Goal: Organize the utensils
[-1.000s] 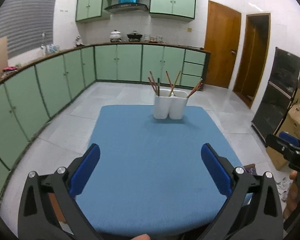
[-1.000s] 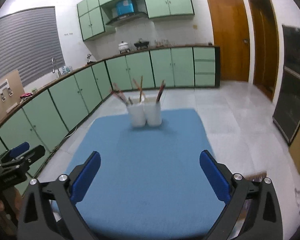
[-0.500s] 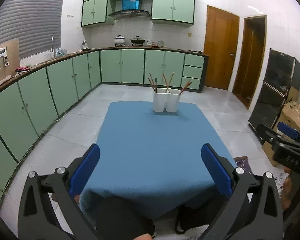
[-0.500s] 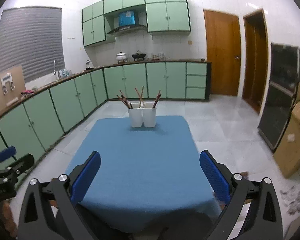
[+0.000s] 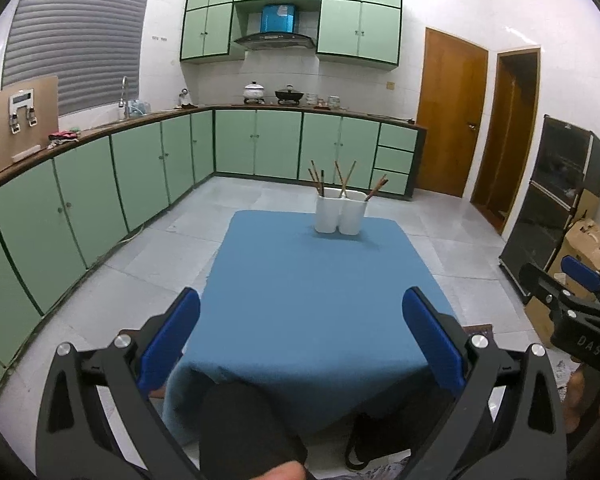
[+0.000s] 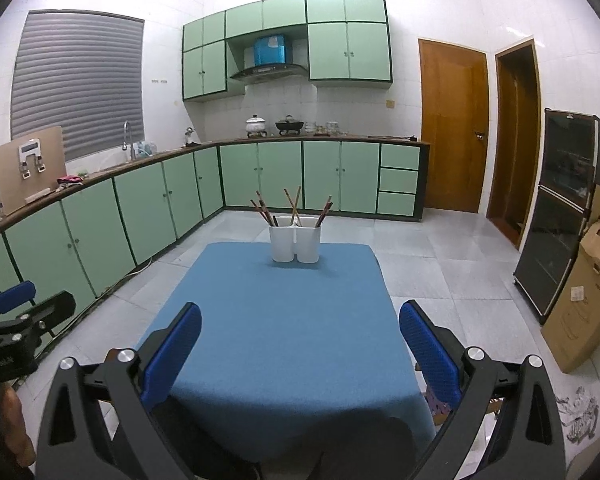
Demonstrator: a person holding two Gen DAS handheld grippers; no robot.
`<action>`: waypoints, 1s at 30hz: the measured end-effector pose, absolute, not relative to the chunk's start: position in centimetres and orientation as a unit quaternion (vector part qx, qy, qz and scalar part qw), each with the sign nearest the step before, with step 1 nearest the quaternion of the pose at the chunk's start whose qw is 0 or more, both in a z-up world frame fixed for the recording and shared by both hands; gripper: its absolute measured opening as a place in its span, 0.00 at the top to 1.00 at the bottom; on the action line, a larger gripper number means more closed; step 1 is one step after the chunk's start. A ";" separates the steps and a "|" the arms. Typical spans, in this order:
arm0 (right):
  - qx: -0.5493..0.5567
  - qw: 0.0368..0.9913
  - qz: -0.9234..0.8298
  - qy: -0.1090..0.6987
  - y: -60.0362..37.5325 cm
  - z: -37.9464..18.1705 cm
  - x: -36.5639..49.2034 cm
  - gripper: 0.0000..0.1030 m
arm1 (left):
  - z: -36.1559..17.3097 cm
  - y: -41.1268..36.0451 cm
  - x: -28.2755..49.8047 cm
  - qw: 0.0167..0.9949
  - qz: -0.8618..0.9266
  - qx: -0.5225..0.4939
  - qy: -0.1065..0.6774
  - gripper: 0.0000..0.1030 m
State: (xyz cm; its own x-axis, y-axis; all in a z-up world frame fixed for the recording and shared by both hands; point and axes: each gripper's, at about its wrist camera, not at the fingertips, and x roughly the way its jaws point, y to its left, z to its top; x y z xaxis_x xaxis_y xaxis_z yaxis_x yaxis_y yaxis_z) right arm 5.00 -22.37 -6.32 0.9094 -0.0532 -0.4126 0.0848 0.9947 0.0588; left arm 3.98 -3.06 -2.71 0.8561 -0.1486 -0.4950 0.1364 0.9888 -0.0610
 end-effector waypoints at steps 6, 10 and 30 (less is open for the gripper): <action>0.039 0.976 -0.032 0.211 -22.4 -6.6 5.0 0.06 | -2.9 -3.2 3.8 0.959 -0.075 -0.022 0.272 0.05; 0.042 0.976 -0.032 0.212 -22.5 -6.6 4.9 0.06 | -3.2 -3.1 3.6 0.958 -0.069 -0.022 0.277 0.05; 0.046 0.979 -0.035 0.196 -22.4 -6.1 3.9 0.06 | -2.9 -3.1 2.4 0.963 -0.061 -0.017 0.262 0.05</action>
State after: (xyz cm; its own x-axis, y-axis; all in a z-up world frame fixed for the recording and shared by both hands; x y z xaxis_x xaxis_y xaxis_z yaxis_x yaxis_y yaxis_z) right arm 3.88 -22.38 -6.15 0.9209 -0.0509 -0.3865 0.0869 0.9933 0.0763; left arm 2.41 -3.09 -2.86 0.8553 -0.1270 -0.5023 0.1087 0.9919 -0.0657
